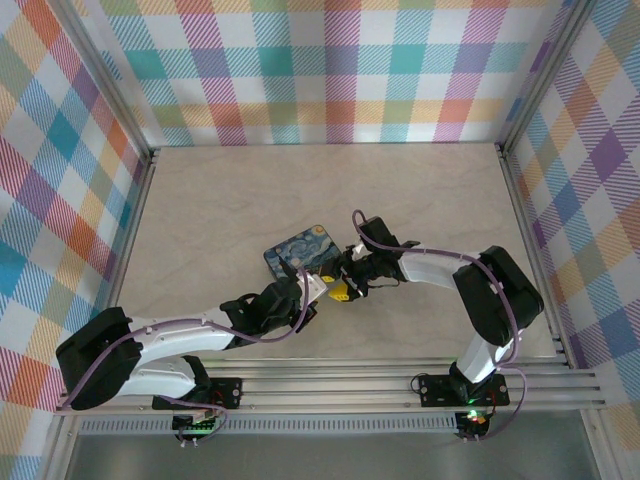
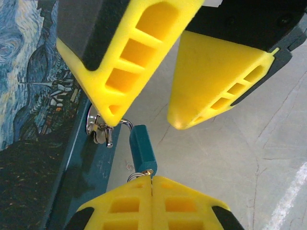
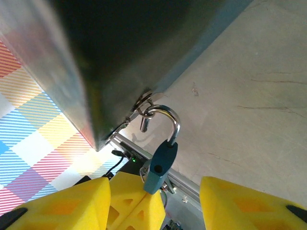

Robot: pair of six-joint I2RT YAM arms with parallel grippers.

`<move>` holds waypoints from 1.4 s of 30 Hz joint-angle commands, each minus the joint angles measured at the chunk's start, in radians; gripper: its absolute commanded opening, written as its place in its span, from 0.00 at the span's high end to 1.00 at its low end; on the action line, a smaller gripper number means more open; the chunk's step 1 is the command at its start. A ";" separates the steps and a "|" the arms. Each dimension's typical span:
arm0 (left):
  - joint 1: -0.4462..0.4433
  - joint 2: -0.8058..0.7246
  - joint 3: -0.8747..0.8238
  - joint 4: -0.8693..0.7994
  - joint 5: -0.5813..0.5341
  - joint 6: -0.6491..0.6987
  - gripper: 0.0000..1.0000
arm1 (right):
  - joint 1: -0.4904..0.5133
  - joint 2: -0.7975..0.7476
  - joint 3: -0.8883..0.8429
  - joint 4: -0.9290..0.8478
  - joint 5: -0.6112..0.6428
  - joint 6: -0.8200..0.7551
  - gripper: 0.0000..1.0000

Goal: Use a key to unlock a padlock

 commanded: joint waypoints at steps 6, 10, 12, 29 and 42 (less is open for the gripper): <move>0.003 -0.009 0.026 0.030 -0.032 0.031 1.00 | 0.002 0.016 0.034 -0.020 -0.021 -0.004 0.48; 0.003 0.000 0.036 0.034 -0.039 0.025 1.00 | 0.010 0.018 0.034 -0.018 -0.019 0.002 0.48; 0.003 0.012 0.043 0.037 -0.043 0.025 1.00 | 0.019 0.023 0.031 -0.010 -0.015 0.011 0.49; 0.000 0.022 0.053 0.055 -0.046 -0.011 1.00 | 0.044 0.070 0.040 0.037 -0.010 0.047 0.80; -0.001 0.002 0.050 0.050 -0.047 -0.040 1.00 | 0.043 0.081 0.049 0.058 -0.007 0.040 1.00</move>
